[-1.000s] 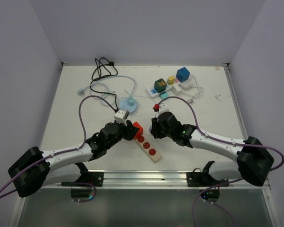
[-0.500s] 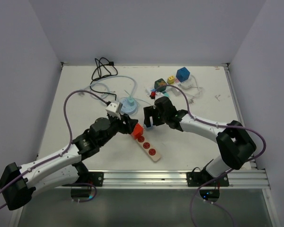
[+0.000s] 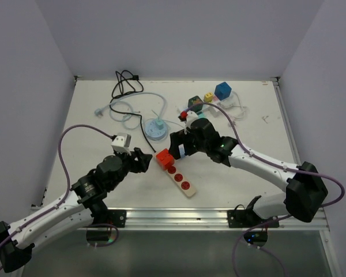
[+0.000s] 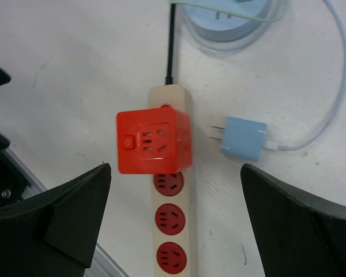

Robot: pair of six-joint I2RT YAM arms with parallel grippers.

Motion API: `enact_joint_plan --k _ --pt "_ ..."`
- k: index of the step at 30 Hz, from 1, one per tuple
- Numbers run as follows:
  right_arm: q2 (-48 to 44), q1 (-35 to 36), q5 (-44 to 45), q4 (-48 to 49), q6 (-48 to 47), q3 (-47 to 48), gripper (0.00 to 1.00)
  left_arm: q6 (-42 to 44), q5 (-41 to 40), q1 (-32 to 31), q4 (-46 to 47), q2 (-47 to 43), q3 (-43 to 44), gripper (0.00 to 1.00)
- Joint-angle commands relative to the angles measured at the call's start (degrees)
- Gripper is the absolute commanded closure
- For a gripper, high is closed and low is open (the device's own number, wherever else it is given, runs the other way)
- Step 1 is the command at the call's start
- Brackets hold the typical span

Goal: Pull the plug off the socket

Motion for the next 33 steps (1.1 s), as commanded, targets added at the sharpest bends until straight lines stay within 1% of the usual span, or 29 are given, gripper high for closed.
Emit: enact_joint_plan --k 1,2,4,9,12,15,19,21,22,24,25,27,28,30,31,33 --pt "-1.5 4.9 -0.6 0.3 -3.0 -0.3 0.01 -4.2 -3.6 0.0 -4.9 -3.3 -0.5 0.32" --pt "-0.6 6.5 -0.2 0.3 -3.2 -0.2 0.01 -5.2 -4.1 0.0 -5.6 -4.5 -0.3 0.32" --pt "0.7 7.3 0.0 0.1 -3.4 0.4 0.01 -6.4 -5.9 0.0 -7.8 -5.5 0.4 0.32" --pt "6.5 10.1 2.6 -0.1 -4.5 2.1 0.01 -7.3 -7.7 0.0 -9.3 -7.8 1.3 0.31" --pt "8.7 11.9 5.1 -0.3 -5.0 3.7 0.01 -7.3 -7.5 0.0 -9.4 -7.7 1.4 0.30" --pt "12.0 13.9 9.6 -1.6 -5.6 6.5 0.01 -7.4 -6.8 0.0 -9.2 -6.9 1.4 0.30" --pt "15.6 15.3 11.8 -2.1 -4.8 9.4 0.01 -8.0 -6.4 0.0 -8.7 -6.2 0.8 0.29" --pt "17.4 15.7 12.8 -3.9 -4.0 11.8 0.04 -8.8 -6.5 0.0 -8.7 -6.2 0.7 0.29" --pt "18.0 15.8 13.9 -4.5 -3.8 12.5 0.12 -9.1 -6.7 0.0 -9.0 -6.2 0.4 0.29" --pt "19.3 15.8 14.7 -6.7 -3.4 14.3 0.21 -10.1 -6.8 0.0 -9.4 -6.2 0.1 0.29" --pt "19.6 15.8 15.2 -7.2 -3.4 14.8 0.32 -10.4 -6.8 0.0 -9.7 -6.2 -0.1 0.30" --pt "20.0 15.8 15.6 -8.5 -3.7 15.5 0.42 -11.1 -6.5 0.0 -9.8 -6.8 -0.6 0.30" --pt "20.0 15.8 16.2 -8.8 -3.8 15.6 0.53 -11.3 -6.5 0.1 -9.9 -7.0 -1.3 0.30" --pt "20.2 15.8 17.2 -9.9 -3.8 16.0 0.62 -12.0 -6.0 0.0 -9.8 -7.5 -1.9 0.29" --pt "20.1 15.8 17.6 -10.0 -3.7 16.0 0.68 -12.4 -5.8 0.0 -9.6 -7.7 -2.7 0.30" --pt "19.6 15.5 18.5 -9.7 -2.5 15.7 0.73 -12.9 -5.1 0.0 -9.5 -8.1 -3.4 0.30"
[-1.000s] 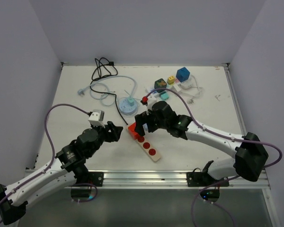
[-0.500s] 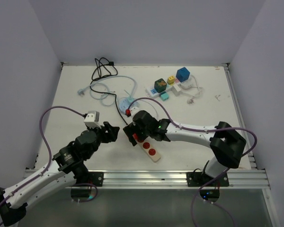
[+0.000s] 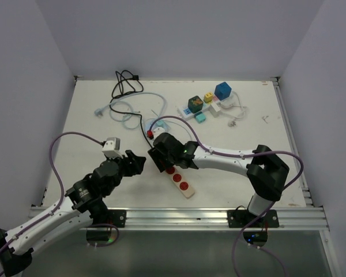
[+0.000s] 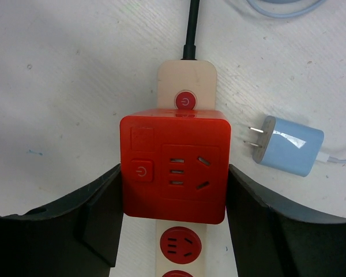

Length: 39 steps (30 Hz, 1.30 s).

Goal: Pull the plug off the socket

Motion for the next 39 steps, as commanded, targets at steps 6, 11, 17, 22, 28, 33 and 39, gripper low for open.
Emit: enact_joint_plan --k 6,11,17,22,28,33,39 --pt "-5.7 -3.0 -1.0 3.5 6.7 1.0 1.00 -4.4 3.1 0.0 1.8 -1.4 -5.2 0.30" --pt "-10.0 -5.1 -3.1 6.7 13.2 0.6 1.00 -5.1 7.8 0.0 7.5 -3.4 -9.2 0.26" --pt "-13.7 -5.2 -4.6 14.0 18.9 -3.0 1.00 -4.1 16.0 0.0 22.6 -2.4 -14.5 0.10" --pt "-14.7 -5.3 -7.2 18.8 21.9 -4.5 1.00 -3.0 21.2 0.0 35.6 1.7 -16.5 0.06" --pt "-17.2 -5.2 -9.1 26.5 24.3 -8.8 1.00 -4.3 22.7 0.0 41.0 8.0 -16.0 0.04" --pt "-20.2 -5.1 -8.5 30.0 25.0 -11.6 1.00 -5.6 21.7 -0.1 37.0 12.5 -14.8 0.06" --pt "-23.2 -5.1 -7.5 32.4 25.5 -14.1 1.00 -6.4 19.3 -0.1 34.9 11.0 -15.9 0.07"
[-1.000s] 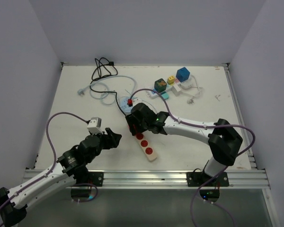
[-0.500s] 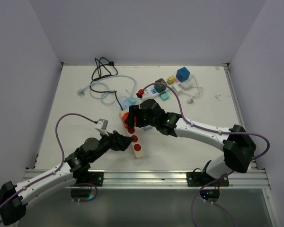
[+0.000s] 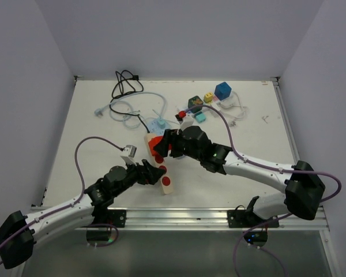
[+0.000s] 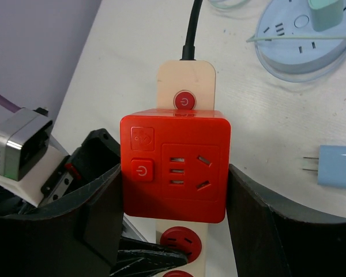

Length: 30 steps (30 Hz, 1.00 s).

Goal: Pull the plug off the socket

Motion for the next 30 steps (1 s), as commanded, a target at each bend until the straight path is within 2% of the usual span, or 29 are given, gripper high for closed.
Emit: enact_joint_plan --k 1,7,10,12,13,16,22,25,28,30 --pt "-4.7 0.3 -0.1 11.3 2.9 -0.4 1.00 -1.1 -1.4 -0.1 1.4 -0.8 0.5 0.07" --pt "-4.1 0.9 -2.1 20.0 4.9 -3.8 1.00 -0.3 -0.7 -0.1 4.0 4.4 2.1 0.12" --pt "-4.8 1.1 -1.1 23.2 5.7 -5.8 1.00 -0.4 -1.2 0.0 4.3 5.3 2.0 0.25" --pt "-5.2 1.1 -0.4 23.8 5.8 -6.6 1.00 -0.9 -1.9 0.0 4.4 5.2 1.1 0.48" --pt "-5.3 1.2 -0.2 23.9 5.7 -6.7 1.00 -1.3 -2.3 0.0 4.2 4.6 0.9 0.71" --pt "-5.5 1.1 0.5 22.9 4.3 -6.7 1.00 -3.1 -4.8 0.0 2.8 2.7 -0.1 1.00" --pt "-6.4 2.8 5.4 19.7 0.3 -6.2 1.00 -4.6 -7.5 0.5 -0.7 0.8 0.6 1.00" --pt "-6.7 5.1 9.3 15.5 -2.4 -4.0 1.00 -2.9 -8.7 1.6 -4.2 5.9 3.5 1.00" --pt "-7.4 5.7 9.3 15.1 -2.1 -4.5 1.00 -1.7 -7.7 3.9 -6.0 11.5 5.6 1.00" --pt "-9.1 5.7 10.4 14.8 -2.1 -5.2 1.00 -0.9 -3.9 9.0 -4.2 13.0 4.8 1.00"
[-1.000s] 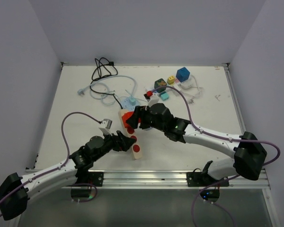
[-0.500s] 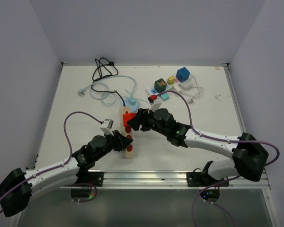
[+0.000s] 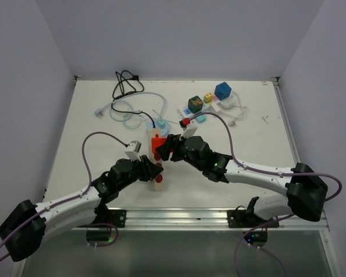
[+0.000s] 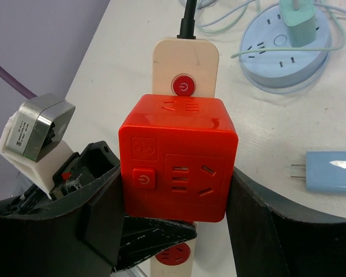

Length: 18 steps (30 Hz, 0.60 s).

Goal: Pull the plug off the socket

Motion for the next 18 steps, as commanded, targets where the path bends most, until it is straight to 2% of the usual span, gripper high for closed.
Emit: enact_joint_plan --k 1,3,5,7,9,13,18 --pt "-6.9 1.6 3.0 2.9 -1.5 1.7 1.00 1.5 -0.5 8.8 -3.1 3.0 0.2 1.00" --pt "-9.3 1.6 4.6 1.5 -2.6 1.2 1.00 3.9 -0.3 12.9 -4.5 3.2 1.1 1.00" --pt "-10.2 1.6 7.6 -3.5 -3.8 2.2 1.00 5.6 -3.0 13.2 -9.0 4.5 4.0 1.00" --pt "-10.7 1.6 8.1 -3.7 -4.0 1.8 1.00 6.5 -3.9 13.3 -10.9 5.0 5.8 1.00" --pt "-11.6 1.2 5.7 -0.5 -3.8 -0.7 1.00 6.2 -2.6 13.7 -10.2 4.2 5.8 1.00" --pt "-12.9 -1.5 -1.6 10.2 -1.1 -5.3 1.00 3.1 5.3 15.2 -3.0 -0.7 1.4 1.00" --pt "-13.9 -7.5 -9.0 16.3 3.9 -9.6 1.00 2.3 13.1 20.9 -0.7 -4.9 -0.9 1.00"
